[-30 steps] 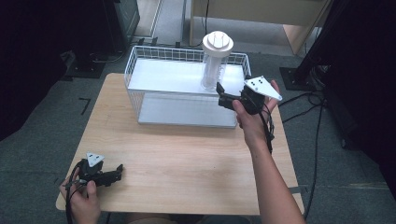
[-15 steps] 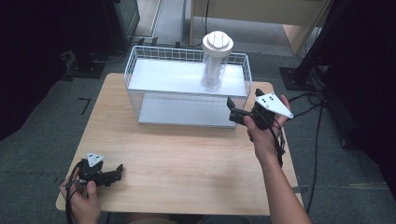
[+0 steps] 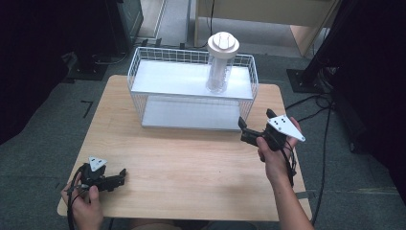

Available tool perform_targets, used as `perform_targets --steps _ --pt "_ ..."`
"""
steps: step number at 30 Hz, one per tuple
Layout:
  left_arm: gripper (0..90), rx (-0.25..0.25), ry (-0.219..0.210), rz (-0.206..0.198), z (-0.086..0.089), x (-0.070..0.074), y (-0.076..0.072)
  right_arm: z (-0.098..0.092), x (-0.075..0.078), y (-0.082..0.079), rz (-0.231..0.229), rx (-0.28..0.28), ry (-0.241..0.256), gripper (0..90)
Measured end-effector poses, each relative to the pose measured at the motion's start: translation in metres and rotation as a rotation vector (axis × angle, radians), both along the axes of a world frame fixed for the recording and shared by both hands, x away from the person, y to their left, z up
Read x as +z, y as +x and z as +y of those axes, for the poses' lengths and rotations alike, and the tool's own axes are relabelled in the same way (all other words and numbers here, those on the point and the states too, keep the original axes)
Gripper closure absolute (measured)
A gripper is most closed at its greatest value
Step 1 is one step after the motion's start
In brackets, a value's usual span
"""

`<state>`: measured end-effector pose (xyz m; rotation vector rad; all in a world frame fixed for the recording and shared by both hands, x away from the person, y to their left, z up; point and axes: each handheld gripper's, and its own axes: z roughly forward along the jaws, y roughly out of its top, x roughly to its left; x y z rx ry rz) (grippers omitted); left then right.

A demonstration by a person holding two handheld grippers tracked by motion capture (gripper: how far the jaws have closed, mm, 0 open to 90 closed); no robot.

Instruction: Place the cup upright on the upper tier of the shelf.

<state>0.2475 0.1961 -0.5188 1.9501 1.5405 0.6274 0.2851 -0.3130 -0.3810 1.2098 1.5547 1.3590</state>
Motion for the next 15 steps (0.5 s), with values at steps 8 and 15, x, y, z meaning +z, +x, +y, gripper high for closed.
perform_targets --steps 8,15 --pt "1.0 0.002 -0.002 -0.001 0.000 0.000 0.000 -0.021 -0.026 -0.013 0.047 -0.043 -0.005 0.0" --pt "1.0 0.002 -0.002 -0.001 0.000 0.000 0.000 -0.039 -0.047 -0.025 0.084 -0.074 -0.001 0.0"
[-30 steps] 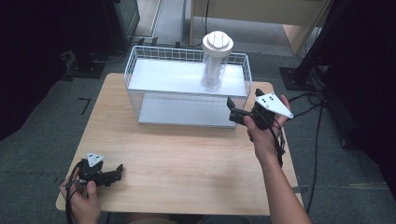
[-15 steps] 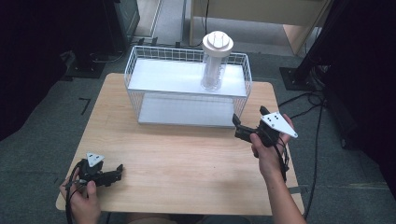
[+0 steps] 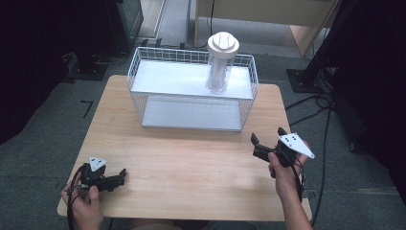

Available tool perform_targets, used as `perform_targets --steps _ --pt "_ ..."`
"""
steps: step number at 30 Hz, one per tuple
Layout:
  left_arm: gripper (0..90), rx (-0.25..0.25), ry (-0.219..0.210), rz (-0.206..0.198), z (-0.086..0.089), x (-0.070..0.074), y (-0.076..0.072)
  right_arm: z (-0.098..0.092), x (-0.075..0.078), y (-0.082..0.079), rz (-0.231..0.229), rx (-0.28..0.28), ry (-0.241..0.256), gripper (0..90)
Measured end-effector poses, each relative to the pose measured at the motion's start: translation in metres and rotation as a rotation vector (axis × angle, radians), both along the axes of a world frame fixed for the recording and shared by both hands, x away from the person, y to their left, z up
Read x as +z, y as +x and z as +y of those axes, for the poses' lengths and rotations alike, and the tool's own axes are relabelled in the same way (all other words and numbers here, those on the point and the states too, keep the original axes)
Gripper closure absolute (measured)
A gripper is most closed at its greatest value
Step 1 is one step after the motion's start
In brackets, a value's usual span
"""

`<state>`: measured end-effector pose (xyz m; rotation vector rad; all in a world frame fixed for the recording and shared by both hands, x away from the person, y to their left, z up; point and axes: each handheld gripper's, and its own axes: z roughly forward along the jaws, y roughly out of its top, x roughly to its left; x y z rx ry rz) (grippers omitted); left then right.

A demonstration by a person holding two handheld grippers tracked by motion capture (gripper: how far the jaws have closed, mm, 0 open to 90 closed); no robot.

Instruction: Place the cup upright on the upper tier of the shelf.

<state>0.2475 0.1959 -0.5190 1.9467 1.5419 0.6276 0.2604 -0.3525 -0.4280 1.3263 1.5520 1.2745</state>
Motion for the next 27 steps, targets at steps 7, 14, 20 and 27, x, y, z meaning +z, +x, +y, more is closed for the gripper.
perform_targets --steps 7,14,20,27 --pt "1.1 0.000 -0.001 0.001 0.000 0.000 0.000 -0.015 -0.016 -0.012 0.026 -0.036 -0.014 0.0" --pt "1.1 0.001 -0.001 0.001 0.000 0.000 0.000 -0.026 -0.032 -0.022 0.061 -0.061 -0.022 0.0" --pt "1.0 0.001 -0.002 0.001 0.000 0.000 0.000 -0.031 -0.051 -0.031 0.094 -0.071 -0.053 0.0" --pt "1.1 0.000 -0.001 0.002 0.000 0.000 0.000 -0.041 -0.065 -0.041 0.124 -0.095 -0.053 0.0"
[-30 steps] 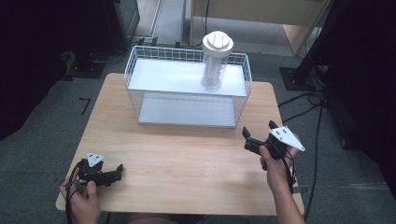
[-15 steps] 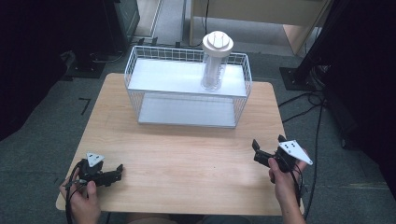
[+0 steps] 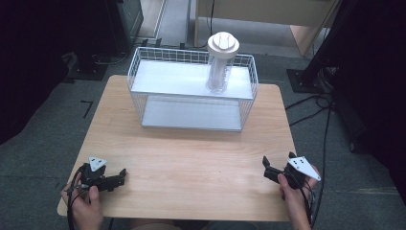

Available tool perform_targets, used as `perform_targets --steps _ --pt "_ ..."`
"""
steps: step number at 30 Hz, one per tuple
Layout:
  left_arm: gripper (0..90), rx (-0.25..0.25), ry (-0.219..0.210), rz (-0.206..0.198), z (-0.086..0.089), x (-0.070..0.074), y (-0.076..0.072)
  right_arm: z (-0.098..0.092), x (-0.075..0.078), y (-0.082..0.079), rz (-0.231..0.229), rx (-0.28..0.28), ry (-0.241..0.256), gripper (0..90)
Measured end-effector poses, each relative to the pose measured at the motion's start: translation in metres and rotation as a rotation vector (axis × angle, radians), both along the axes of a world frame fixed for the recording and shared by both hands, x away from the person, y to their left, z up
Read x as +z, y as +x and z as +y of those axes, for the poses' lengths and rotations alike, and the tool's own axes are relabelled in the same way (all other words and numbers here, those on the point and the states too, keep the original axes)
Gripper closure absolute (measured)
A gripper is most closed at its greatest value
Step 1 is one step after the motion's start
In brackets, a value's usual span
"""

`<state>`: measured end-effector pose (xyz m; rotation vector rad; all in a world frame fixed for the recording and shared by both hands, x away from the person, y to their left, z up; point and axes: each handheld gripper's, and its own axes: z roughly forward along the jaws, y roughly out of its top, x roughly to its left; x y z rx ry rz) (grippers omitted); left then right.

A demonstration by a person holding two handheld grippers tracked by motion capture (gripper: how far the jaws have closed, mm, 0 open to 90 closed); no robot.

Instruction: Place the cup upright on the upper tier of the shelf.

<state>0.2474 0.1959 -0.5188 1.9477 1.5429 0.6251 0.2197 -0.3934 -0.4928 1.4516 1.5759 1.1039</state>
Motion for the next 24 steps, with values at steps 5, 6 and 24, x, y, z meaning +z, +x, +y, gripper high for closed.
perform_targets --steps 5,6,24 --pt "1.1 0.001 -0.001 -0.001 0.000 0.000 0.000 -0.007 -0.008 -0.008 0.029 -0.010 -0.033 0.0" --pt "1.1 0.000 0.000 0.000 0.000 0.000 0.000 -0.009 -0.010 -0.010 0.035 -0.012 -0.039 0.0" --pt "1.1 0.000 0.001 0.000 0.000 0.000 0.000 -0.028 -0.027 -0.029 0.121 -0.035 -0.051 0.0"
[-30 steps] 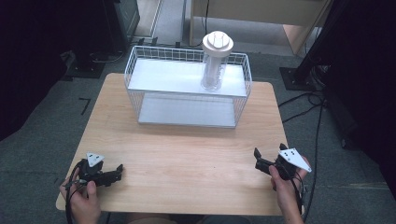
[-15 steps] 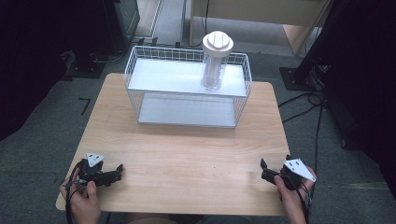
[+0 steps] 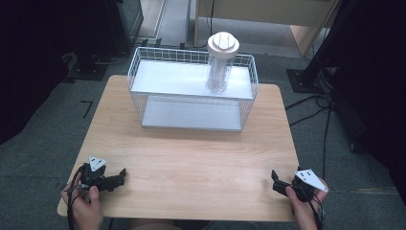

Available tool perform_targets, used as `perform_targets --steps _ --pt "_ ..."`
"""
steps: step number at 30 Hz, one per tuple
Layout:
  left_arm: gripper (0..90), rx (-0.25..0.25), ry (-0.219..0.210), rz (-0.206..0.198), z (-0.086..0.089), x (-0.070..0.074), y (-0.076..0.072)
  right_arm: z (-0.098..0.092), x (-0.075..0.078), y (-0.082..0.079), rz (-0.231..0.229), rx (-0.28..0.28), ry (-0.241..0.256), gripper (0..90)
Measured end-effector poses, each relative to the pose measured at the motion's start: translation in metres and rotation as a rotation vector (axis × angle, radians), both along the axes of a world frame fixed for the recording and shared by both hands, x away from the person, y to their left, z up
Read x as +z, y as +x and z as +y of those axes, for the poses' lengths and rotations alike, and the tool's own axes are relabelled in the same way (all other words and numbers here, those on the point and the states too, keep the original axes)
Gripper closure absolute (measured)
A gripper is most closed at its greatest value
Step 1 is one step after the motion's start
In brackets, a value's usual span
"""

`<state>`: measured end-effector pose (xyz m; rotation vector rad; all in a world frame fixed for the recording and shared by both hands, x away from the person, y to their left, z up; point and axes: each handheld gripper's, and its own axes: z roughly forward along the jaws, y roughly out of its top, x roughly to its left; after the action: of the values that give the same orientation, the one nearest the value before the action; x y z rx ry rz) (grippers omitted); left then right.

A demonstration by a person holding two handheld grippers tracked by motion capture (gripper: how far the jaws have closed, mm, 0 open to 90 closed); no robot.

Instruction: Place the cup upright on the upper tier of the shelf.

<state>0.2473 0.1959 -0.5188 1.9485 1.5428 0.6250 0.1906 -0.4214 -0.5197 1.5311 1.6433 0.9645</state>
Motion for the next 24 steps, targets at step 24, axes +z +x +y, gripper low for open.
perform_targets --steps 24 --pt "1.1 -0.001 0.001 0.000 0.0001 0.0000 -0.0001 0.0019 -0.0070 0.0011 0.270 0.062 -0.008 0.0"
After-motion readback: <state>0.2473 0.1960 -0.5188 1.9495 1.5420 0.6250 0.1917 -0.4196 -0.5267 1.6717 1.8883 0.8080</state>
